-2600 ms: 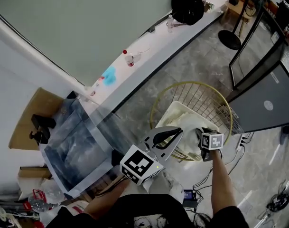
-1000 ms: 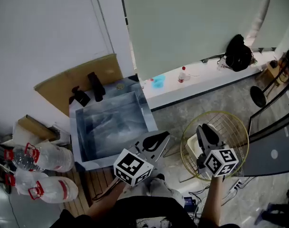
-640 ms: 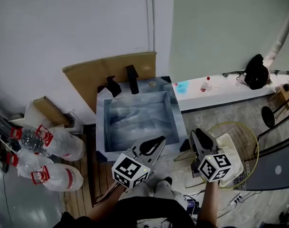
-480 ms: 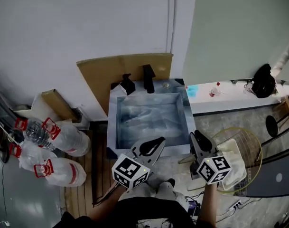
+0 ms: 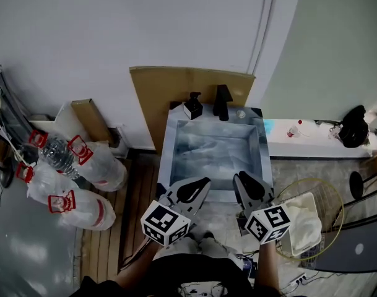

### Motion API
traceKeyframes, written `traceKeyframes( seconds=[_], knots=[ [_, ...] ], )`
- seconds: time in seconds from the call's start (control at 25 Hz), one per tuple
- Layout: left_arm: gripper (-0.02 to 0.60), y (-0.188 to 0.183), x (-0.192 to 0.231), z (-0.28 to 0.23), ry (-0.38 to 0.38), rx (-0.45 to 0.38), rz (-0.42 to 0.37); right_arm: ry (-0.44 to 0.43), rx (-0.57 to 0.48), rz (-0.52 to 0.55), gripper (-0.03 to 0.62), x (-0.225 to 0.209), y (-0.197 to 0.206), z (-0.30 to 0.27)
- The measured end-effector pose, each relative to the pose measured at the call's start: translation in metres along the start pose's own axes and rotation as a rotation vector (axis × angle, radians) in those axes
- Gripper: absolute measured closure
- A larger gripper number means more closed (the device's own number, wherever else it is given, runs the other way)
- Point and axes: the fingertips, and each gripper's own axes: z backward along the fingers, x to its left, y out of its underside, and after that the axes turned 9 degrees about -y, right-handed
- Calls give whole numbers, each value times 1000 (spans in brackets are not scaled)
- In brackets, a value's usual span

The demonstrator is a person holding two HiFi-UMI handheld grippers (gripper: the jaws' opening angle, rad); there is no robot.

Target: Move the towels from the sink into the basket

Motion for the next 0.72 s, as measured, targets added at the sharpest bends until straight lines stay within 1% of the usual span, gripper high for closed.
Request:
traceKeyframes(
  seconds=[0.2,0.44,0.72],
  knots=[
    [574,-1,10,12,-55,-5,4,-61,10,24,543,17,-1,-10],
    [574,-1,19,18,-114,-7,13,-107,31,49,573,24,3,-15],
    [574,-4,13,4,-121,-10,44,-131,51,67,589,17,5,-11]
  ],
)
